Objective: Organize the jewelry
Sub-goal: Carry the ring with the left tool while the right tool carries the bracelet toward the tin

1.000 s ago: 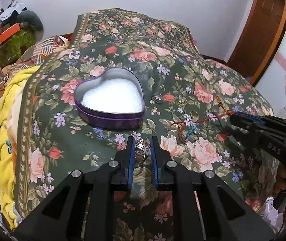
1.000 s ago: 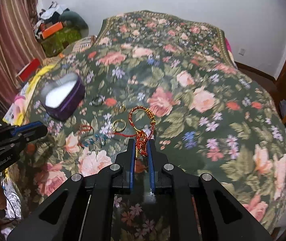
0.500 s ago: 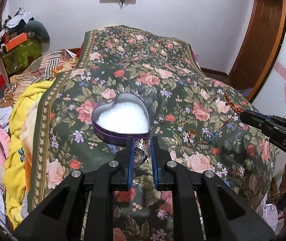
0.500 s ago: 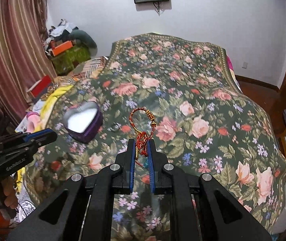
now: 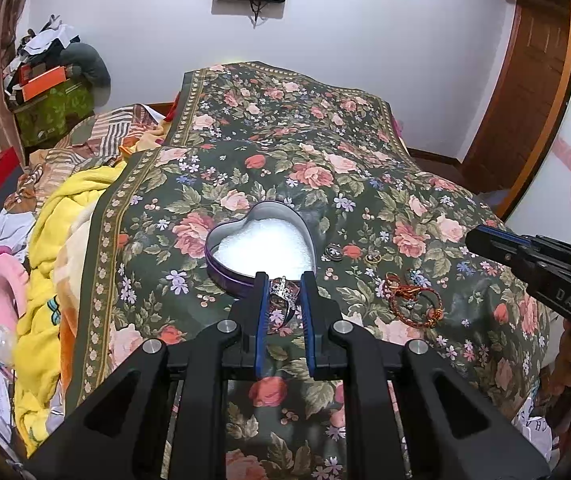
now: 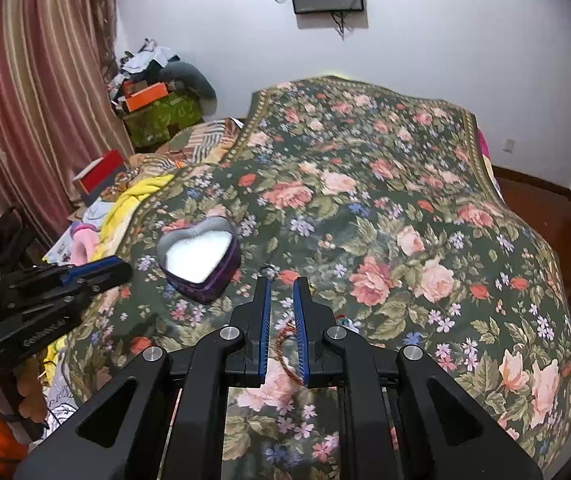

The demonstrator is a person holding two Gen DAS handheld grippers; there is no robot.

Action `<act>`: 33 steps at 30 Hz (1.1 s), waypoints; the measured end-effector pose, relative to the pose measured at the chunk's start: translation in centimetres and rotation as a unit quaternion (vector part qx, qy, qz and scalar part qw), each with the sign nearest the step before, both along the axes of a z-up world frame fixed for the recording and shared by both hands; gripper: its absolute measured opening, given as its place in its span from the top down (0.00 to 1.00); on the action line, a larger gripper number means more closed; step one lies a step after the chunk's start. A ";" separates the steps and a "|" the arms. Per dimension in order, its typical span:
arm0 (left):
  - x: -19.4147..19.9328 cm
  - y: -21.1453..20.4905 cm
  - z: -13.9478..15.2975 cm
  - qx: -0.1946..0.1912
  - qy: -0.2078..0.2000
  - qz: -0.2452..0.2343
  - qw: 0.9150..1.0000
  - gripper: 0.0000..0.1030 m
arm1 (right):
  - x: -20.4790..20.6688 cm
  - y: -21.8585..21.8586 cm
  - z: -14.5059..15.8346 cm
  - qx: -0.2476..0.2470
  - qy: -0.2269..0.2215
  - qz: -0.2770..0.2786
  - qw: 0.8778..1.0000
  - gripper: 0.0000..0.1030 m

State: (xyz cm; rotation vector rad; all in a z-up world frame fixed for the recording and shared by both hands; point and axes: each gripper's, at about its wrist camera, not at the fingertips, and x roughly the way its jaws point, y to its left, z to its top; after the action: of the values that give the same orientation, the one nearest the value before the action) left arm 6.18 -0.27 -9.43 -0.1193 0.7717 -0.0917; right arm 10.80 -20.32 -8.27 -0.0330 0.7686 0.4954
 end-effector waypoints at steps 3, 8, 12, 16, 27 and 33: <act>0.2 0.1 -0.2 0.000 0.002 0.001 1.000 0.86 | 0.8 -1.1 -0.7 -0.011 0.020 -0.018 1.000 0.86; 0.7 0.1 -0.8 -0.003 0.009 0.001 1.000 0.86 | 1.9 -3.2 -2.5 -0.029 0.049 -0.049 0.997 0.61; 1.1 -0.1 -1.2 -0.002 0.013 -0.002 1.000 0.86 | 2.5 -3.7 -4.0 -0.054 0.070 -0.046 0.995 0.61; 1.6 -0.3 -1.8 -0.001 0.018 -0.004 1.000 0.86 | 2.9 -3.4 -5.1 -0.068 0.083 -0.032 0.994 0.61; 3.0 0.2 -3.5 -0.012 0.040 -0.003 0.999 0.86 | 2.8 -2.1 -6.4 -0.084 0.097 0.009 0.992 0.61; 3.1 0.3 -3.8 -0.016 0.044 -0.002 0.999 0.86 | 2.9 -1.4 -7.8 -0.114 0.098 0.007 0.989 0.68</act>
State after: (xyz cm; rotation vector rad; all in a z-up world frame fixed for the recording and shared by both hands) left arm 9.28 0.05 -13.28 -0.1532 0.8591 -0.1036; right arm 13.66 -21.72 -16.08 -0.2049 1.0169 0.4264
